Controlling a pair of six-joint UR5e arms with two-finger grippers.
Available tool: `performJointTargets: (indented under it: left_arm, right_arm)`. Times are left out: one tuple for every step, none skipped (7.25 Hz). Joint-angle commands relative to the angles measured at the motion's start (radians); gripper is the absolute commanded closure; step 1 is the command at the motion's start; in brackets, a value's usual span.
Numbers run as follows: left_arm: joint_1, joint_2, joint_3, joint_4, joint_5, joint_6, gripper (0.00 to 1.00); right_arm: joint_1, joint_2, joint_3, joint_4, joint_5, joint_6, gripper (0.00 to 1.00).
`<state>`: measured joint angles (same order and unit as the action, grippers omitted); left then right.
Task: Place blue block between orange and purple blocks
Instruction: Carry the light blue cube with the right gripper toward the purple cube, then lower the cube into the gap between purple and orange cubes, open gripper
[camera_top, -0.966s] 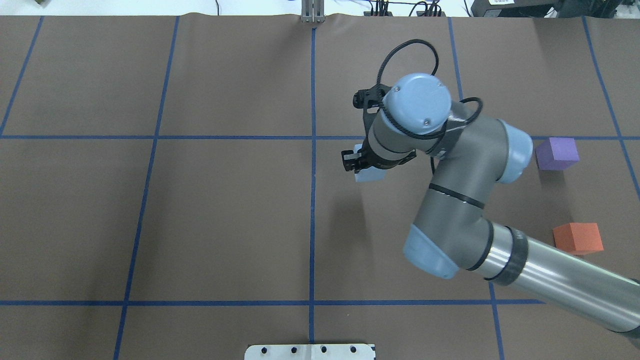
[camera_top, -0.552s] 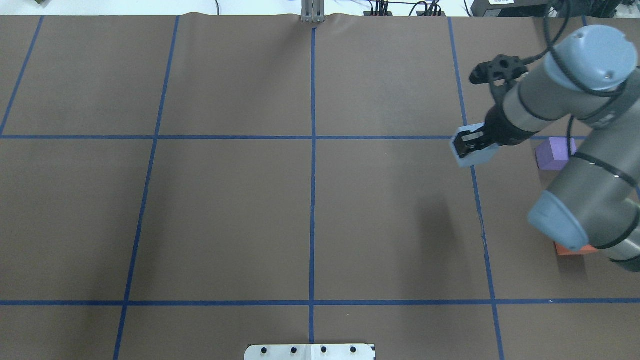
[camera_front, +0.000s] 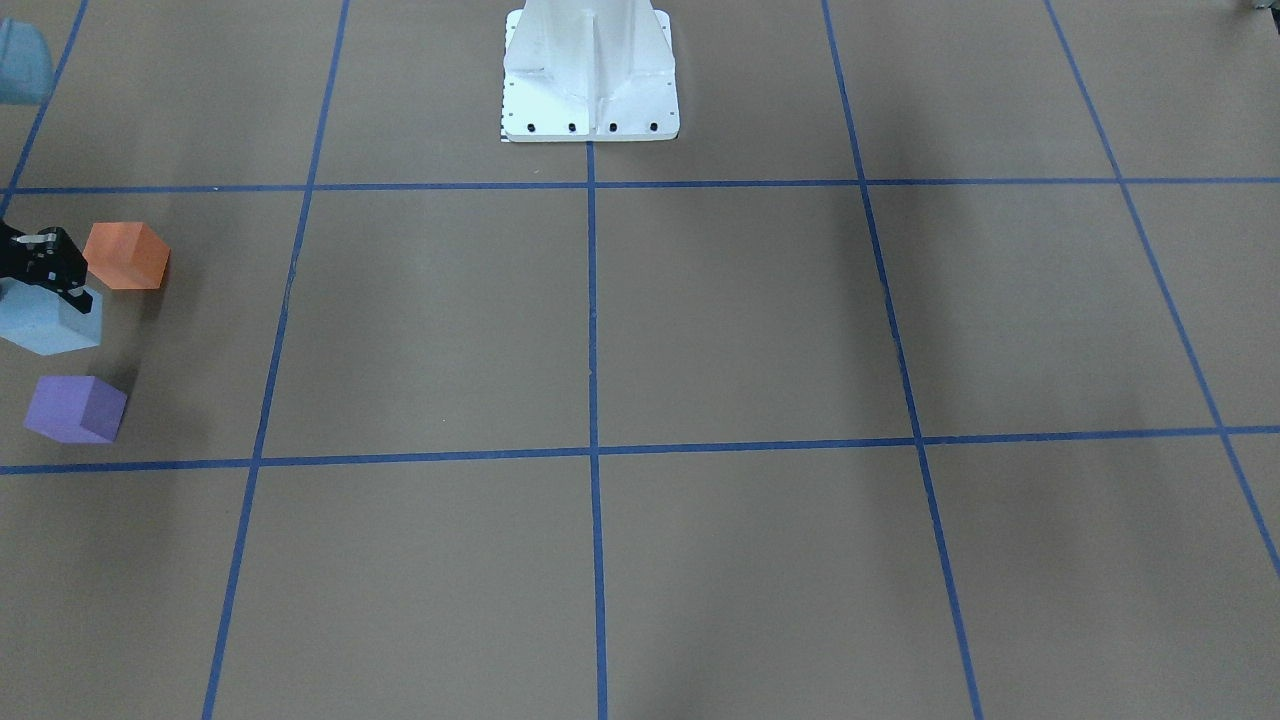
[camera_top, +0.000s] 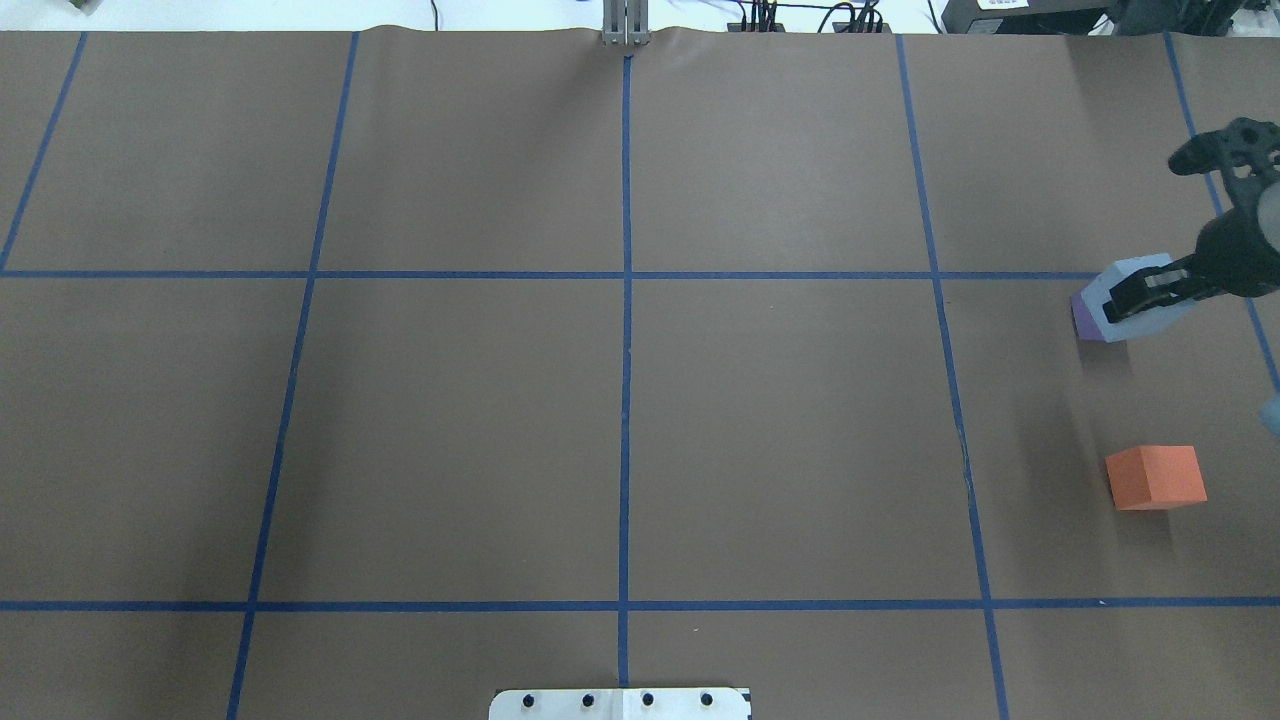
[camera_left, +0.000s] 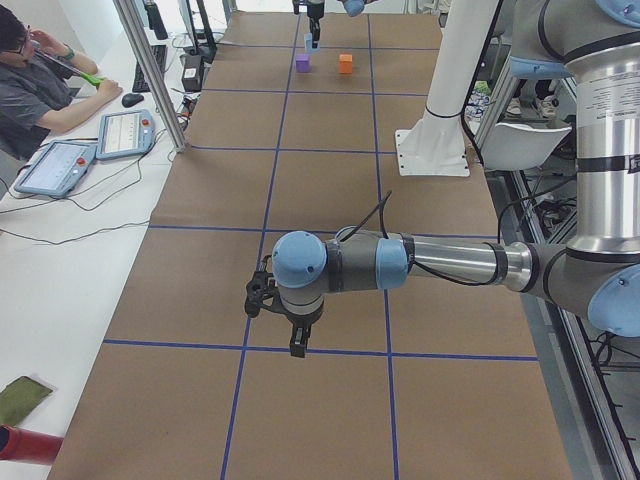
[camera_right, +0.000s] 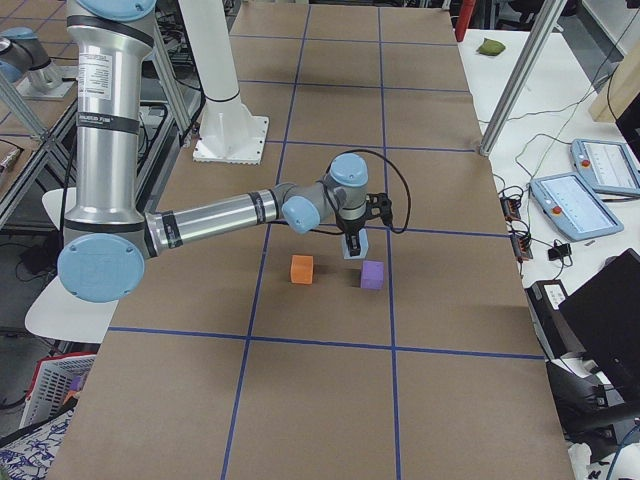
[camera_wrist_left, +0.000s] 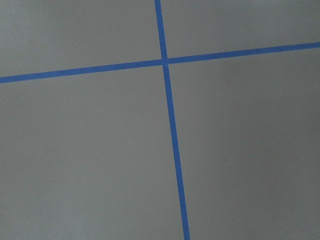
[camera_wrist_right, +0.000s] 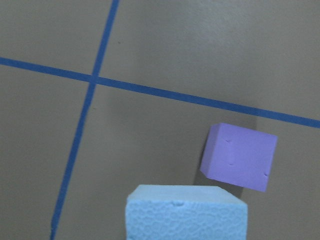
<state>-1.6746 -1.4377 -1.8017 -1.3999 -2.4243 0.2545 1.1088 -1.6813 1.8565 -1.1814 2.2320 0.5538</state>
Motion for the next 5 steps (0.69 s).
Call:
performJointTargets:
  left_arm:
    - [0.001,0.0,-0.005,-0.001,-0.001,0.0,0.0]
    - [-0.001,0.0,-0.005,-0.001,0.001,0.0,0.0]
    - [-0.001,0.0,-0.007,-0.001,0.001,0.0,0.0]
    - [0.001,0.0,-0.007,-0.001,0.001,0.0,0.0]
    - [0.001,0.0,-0.007,-0.001,0.001,-0.001,0.0]
  right_arm:
    - [-0.01,-0.084,-0.036,0.245,0.0,0.256,0.56]
    - [-0.071,-0.09,-0.039,0.278,-0.065,0.314,0.56]
    - [-0.148,-0.09,-0.04,0.278,-0.157,0.365,0.56]
    - [-0.191,-0.098,-0.049,0.281,-0.211,0.37,0.56]
    - [-0.21,-0.11,-0.066,0.322,-0.236,0.371,0.56]
